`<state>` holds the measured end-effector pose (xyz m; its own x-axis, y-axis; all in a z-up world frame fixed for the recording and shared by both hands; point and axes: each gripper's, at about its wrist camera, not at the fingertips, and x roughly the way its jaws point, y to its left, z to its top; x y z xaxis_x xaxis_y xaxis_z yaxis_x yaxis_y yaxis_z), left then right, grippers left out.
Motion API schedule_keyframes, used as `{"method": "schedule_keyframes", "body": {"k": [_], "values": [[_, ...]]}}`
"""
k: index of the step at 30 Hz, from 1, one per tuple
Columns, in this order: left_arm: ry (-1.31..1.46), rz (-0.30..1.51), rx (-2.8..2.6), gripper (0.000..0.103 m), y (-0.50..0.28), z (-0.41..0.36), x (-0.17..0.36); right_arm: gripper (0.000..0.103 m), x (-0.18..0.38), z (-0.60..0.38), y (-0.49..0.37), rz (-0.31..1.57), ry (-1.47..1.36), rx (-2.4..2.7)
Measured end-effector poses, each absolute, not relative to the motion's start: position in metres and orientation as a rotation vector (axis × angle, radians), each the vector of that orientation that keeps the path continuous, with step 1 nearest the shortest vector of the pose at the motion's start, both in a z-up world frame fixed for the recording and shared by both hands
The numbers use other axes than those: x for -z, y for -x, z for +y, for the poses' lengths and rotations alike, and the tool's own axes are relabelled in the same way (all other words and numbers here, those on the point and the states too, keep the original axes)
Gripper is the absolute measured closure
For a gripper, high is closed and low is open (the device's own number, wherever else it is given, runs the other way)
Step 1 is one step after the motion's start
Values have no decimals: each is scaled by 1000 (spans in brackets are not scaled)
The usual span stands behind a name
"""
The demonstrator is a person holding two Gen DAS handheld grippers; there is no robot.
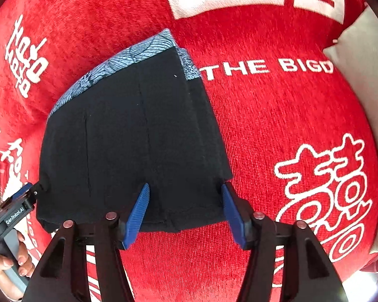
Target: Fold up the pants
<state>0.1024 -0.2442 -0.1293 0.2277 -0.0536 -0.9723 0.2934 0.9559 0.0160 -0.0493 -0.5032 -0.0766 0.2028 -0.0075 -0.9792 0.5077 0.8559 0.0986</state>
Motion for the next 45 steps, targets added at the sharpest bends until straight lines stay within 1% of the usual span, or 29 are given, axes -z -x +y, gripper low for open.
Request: {"method": "schedule_keyframes", "body": {"k": [4,7,11,18,30,40,45], "values": [[-216,1338,249,19,-102,-245,129,39,74,-494,47,1351,-389,381],[-222,1346,256,19,-103,-247,129,35,75,-492,46,1360,-367,400],[-227,1352,262,19,-103,-248,129,34,77,-489,43,1362,-350,406],[-246,1359,274,19,-106,-251,131,27,82,-488,34,1368,-340,414],[-235,1373,302,19,-111,-254,128,25,70,-495,35,1370,-341,416],[-91,1426,427,19,-120,-244,120,25,52,-507,53,1311,-404,405],[-45,1438,429,19,-131,-235,121,23,44,-509,58,1275,-442,367]]}}
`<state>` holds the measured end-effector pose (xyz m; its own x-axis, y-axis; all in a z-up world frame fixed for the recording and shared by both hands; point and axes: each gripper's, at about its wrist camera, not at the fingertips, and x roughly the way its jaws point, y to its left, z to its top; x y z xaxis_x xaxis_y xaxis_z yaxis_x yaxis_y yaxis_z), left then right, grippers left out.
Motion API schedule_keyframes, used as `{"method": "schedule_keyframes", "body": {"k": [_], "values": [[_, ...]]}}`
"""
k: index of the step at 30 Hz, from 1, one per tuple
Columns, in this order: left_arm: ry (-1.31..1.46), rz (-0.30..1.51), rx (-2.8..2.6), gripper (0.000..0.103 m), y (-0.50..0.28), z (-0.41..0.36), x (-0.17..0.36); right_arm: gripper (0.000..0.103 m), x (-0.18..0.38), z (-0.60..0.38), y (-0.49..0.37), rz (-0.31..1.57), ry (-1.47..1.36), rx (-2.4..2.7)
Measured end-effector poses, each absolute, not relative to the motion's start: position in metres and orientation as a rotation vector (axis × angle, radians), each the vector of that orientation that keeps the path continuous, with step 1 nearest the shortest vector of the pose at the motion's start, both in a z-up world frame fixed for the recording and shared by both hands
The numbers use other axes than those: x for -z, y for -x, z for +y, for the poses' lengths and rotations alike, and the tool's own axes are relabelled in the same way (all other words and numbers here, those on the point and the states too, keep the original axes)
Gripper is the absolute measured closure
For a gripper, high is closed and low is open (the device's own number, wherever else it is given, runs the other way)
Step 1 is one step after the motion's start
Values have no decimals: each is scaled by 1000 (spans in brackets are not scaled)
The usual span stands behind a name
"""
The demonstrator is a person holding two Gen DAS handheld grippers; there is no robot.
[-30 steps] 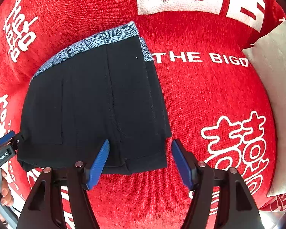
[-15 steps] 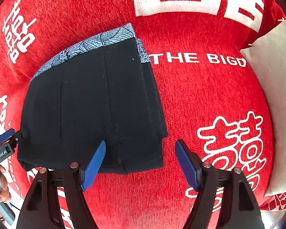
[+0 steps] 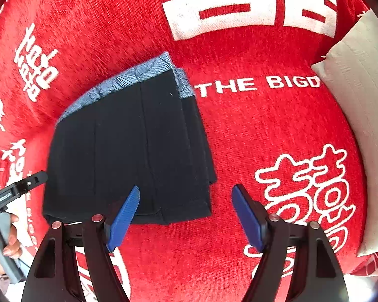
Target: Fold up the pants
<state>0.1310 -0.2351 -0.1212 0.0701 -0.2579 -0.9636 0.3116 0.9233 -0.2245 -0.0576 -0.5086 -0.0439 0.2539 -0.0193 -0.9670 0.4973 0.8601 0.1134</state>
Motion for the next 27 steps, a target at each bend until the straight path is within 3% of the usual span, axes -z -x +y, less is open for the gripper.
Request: {"method": "schedule_keyframes", "body": {"k": [8,27], "values": [[101,1526,451,19,-152,-226,142,23,40,-541,57,1180,-654,243],[87,1561,611,19,-188,-248,174,23,100,-601,27,1240,-881,49]]}}
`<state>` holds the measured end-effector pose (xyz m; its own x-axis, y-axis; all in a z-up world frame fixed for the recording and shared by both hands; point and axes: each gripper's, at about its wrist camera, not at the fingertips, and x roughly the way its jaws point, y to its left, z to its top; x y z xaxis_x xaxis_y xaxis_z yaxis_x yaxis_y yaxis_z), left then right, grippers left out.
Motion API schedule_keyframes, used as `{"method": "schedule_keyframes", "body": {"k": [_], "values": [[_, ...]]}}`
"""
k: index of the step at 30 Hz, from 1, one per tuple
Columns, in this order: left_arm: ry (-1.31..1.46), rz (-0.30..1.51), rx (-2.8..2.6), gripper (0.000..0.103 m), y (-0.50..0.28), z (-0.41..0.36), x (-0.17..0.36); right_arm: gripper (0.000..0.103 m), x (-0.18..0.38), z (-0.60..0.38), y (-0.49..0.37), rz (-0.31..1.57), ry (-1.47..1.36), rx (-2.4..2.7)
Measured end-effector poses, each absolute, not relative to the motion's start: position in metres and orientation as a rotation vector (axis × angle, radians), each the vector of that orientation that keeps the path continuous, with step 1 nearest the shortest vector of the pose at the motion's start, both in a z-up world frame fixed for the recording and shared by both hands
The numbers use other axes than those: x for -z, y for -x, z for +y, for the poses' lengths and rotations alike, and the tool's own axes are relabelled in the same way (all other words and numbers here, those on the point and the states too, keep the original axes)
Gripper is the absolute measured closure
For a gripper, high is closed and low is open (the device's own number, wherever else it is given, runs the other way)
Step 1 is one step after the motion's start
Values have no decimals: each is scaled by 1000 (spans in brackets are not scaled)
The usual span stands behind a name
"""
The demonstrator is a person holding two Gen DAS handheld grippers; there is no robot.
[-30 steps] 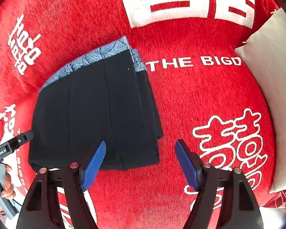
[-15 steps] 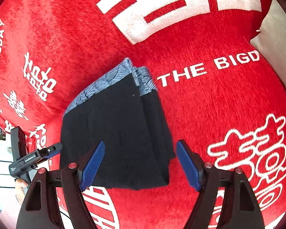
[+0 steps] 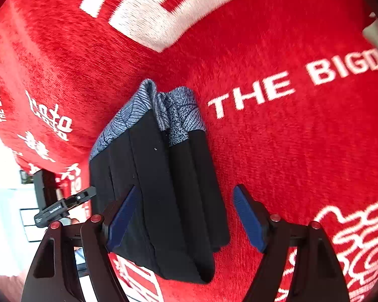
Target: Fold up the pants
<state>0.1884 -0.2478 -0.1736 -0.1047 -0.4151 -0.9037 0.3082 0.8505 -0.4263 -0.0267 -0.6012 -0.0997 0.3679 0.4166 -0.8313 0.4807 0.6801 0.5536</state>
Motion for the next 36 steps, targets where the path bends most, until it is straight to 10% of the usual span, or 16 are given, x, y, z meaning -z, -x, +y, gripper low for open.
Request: {"method": "schedule_keyframes", "body": {"k": [17,19,26,31,36], "values": [[161,1631,801,19,-198,-249,190,23,127,-602,1,1287,-901,-189],[147,1635,798,4,-195,-249,192,23,128,-596,-7,1295,-875,-223],[99,1609,752,3,-182,-255,190,28,135,-589,-21,1324,-891,-225],[105,1543,747,40,-173,-259,169,54,124,-594,-11,1316,-926,-162],[118,1504,729,52,-167,-256,149,61,108,-595,-1,1267,-975,-150]]}}
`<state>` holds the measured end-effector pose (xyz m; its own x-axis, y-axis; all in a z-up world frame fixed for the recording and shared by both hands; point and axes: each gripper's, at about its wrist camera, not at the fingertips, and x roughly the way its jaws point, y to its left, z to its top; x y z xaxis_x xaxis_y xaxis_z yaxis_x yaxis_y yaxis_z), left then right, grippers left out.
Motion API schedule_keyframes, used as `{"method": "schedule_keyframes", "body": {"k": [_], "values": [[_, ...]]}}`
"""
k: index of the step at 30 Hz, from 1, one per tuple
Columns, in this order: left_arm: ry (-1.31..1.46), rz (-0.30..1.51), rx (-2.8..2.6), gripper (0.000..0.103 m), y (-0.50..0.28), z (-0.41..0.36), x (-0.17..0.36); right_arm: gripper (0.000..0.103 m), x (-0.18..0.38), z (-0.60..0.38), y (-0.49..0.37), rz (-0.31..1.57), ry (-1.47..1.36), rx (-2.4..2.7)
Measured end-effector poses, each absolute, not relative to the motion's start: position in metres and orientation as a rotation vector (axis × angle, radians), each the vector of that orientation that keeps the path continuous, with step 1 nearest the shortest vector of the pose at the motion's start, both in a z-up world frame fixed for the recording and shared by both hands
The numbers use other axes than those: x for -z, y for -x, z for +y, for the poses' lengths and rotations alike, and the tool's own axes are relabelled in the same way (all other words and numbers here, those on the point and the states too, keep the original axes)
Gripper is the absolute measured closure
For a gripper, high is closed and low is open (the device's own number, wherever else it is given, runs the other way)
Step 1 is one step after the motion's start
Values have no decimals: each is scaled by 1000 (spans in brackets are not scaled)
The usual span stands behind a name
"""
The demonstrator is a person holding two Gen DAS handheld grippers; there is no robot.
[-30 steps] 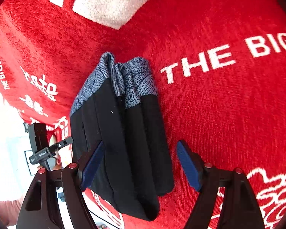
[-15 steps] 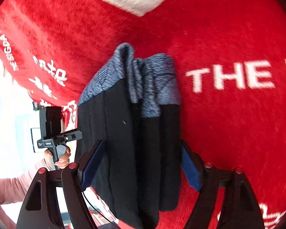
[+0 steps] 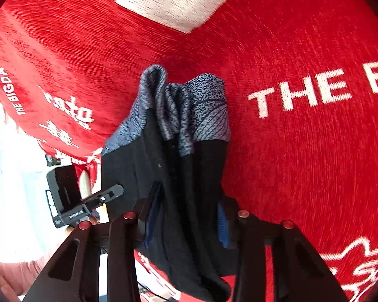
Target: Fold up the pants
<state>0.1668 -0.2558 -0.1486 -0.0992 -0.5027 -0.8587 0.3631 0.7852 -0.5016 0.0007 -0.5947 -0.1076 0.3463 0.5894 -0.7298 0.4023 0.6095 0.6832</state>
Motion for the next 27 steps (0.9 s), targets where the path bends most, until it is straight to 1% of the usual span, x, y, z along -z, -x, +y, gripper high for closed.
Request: {"method": "schedule_keyframes", "body": {"k": [6,10,13,17,21,23,24,25,26,27], "values": [[133,1470,712,52,-145,-251,117,62,80,-590,19,1250,-984,-186],[138,1450,705,52,-114,-243,90,62,59,-582,43,1250,-981,-230],[122,1446,704,52,-89,-236,80,62,50,-574,64,1262,-983,-250],[117,1474,692,52,-62,-221,85,62,52,-556,96,1268,-1012,-249],[107,1506,692,52,-40,-209,108,62,67,-536,124,1279,-1021,-198],[86,1492,692,52,-30,-203,121,62,77,-528,134,1283,-1011,-184],[84,1490,683,49,-27,-202,126,62,82,-526,139,1286,-1004,-178],[80,1485,660,38,-24,-199,132,61,88,-524,143,1288,-988,-162],[62,1458,623,30,-22,-195,138,61,90,-522,146,1286,-970,-148],[46,1428,595,17,-21,-192,140,59,92,-517,146,1270,-941,-132]]}}
